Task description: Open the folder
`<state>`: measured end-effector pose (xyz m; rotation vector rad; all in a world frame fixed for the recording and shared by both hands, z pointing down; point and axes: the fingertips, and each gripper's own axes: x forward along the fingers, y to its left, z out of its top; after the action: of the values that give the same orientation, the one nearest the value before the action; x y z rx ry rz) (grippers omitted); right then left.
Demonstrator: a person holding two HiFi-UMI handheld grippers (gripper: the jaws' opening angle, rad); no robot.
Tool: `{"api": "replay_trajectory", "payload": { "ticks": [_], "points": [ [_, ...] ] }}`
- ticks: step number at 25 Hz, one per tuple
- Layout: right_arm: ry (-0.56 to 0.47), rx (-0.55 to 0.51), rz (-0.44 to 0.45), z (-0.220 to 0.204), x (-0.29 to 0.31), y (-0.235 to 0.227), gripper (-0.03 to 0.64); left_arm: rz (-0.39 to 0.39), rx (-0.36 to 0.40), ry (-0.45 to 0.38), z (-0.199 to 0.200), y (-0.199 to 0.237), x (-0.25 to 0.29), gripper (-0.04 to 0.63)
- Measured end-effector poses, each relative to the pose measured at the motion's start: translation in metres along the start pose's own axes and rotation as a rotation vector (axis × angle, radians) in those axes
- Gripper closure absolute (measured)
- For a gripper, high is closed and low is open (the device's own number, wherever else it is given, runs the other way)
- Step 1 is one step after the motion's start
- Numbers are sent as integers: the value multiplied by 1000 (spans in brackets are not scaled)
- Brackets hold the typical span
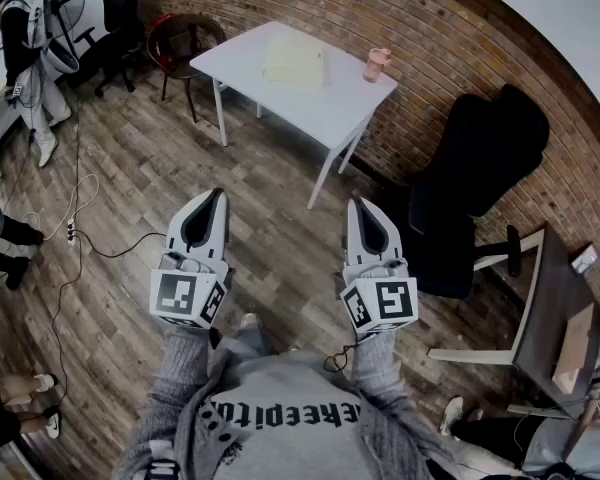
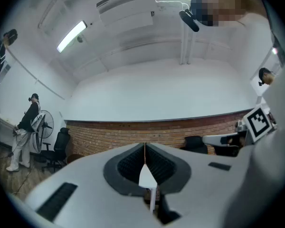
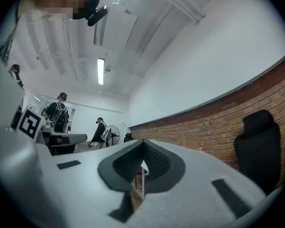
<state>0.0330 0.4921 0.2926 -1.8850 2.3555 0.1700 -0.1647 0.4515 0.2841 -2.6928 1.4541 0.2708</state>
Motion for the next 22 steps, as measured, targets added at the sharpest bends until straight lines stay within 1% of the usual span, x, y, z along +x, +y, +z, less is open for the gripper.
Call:
{"api": "replay_trajectory", "payload": {
  "ticks": [5,9,11,18,22],
  "points": [
    [-6,0,2,1,0,0,614,-5,0,-3,-1,-2,2,584],
    [-5,2,2,0,2,-1,614,-19,7,-32,-8,0,5,584],
    [-3,1,4,-1,5,0,614,-17,7,-26,-8,2,7,584],
    [-2,11,-3,-8,23,4,614,-10,-1,-1,-9,18,16,584],
    [-15,22,24,-9,41,12,614,-22,15,-22,-10,32,25,584]
  ]
}}
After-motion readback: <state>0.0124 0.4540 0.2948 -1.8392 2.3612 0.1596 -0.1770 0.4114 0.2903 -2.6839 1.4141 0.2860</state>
